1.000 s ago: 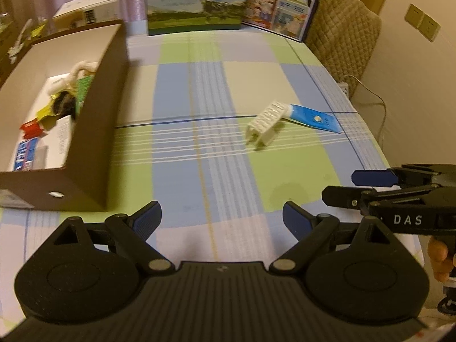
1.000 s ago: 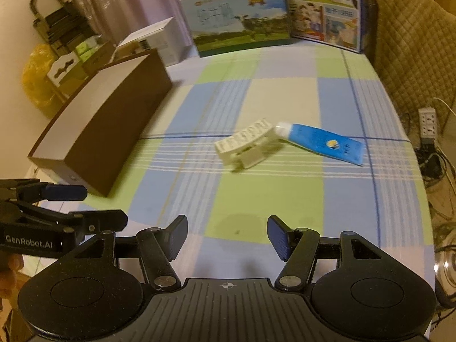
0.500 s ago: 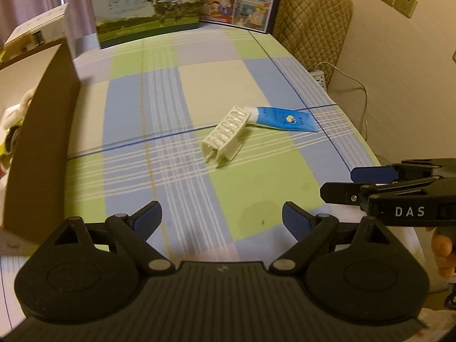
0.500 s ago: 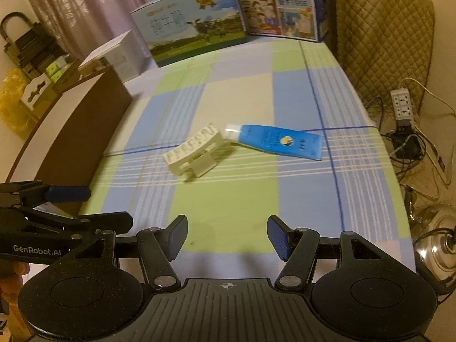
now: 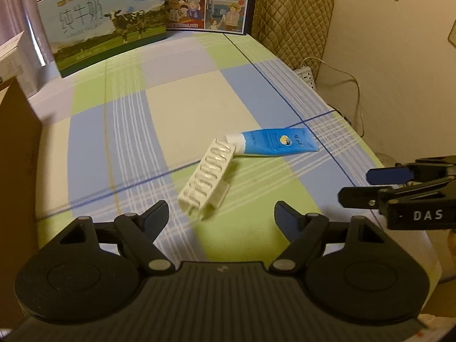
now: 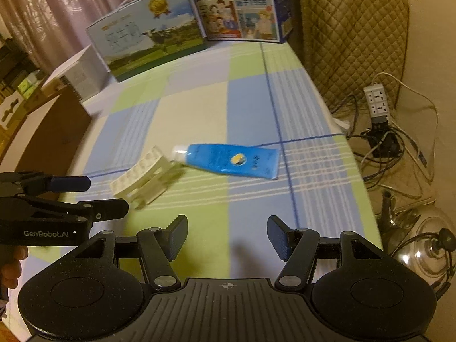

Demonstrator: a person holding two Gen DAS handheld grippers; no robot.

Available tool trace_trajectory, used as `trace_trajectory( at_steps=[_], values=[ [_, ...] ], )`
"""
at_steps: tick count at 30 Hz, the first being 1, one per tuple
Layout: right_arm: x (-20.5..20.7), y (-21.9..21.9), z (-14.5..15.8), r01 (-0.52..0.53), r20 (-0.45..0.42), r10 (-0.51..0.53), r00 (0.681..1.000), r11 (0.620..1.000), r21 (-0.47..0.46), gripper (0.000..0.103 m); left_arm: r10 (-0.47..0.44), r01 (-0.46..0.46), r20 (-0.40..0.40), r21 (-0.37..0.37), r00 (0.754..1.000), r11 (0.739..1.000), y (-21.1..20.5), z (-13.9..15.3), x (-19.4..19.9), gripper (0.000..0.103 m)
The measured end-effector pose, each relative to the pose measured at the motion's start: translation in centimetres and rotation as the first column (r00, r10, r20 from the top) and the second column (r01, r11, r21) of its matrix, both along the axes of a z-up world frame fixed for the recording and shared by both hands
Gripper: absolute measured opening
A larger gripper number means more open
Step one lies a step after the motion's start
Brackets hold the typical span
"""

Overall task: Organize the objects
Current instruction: 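Grasp white blister pack with left tool while right tool grasps blue tube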

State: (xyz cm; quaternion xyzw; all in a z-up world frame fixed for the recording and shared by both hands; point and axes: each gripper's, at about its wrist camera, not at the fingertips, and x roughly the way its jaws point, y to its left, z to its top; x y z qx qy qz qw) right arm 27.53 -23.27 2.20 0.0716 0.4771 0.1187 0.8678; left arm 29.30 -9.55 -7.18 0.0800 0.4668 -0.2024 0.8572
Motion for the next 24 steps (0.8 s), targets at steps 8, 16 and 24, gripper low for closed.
trace_trajectory(
  at_steps=[8, 16, 24],
  values=[
    [2.7, -0.8, -1.0, 0.02, -0.005, -0.02, 1.0, 1.0, -0.011, 0.059, -0.033, 0.035, -0.02, 0.059, 0.999, 0.998, -1.3, -2.2, 3.6, 0.074],
    [4.7, 0.0, -2.3, -0.063, 0.002, 0.063, 0.998, 0.998, -0.016, 0.059, -0.043, 0.046, -0.043, 0.085, 0.998, 0.995, -2.2, -4.1, 5.9, 0.066],
    [7.0, 1.7, -3.5, -0.214, 0.062, 0.219, 0.974, 0.973, -0.086, 0.059, -0.032, 0.036, -0.059, 0.071, 0.998, 0.997, -1.7, -4.7, 6.3, 0.038]
  ],
)
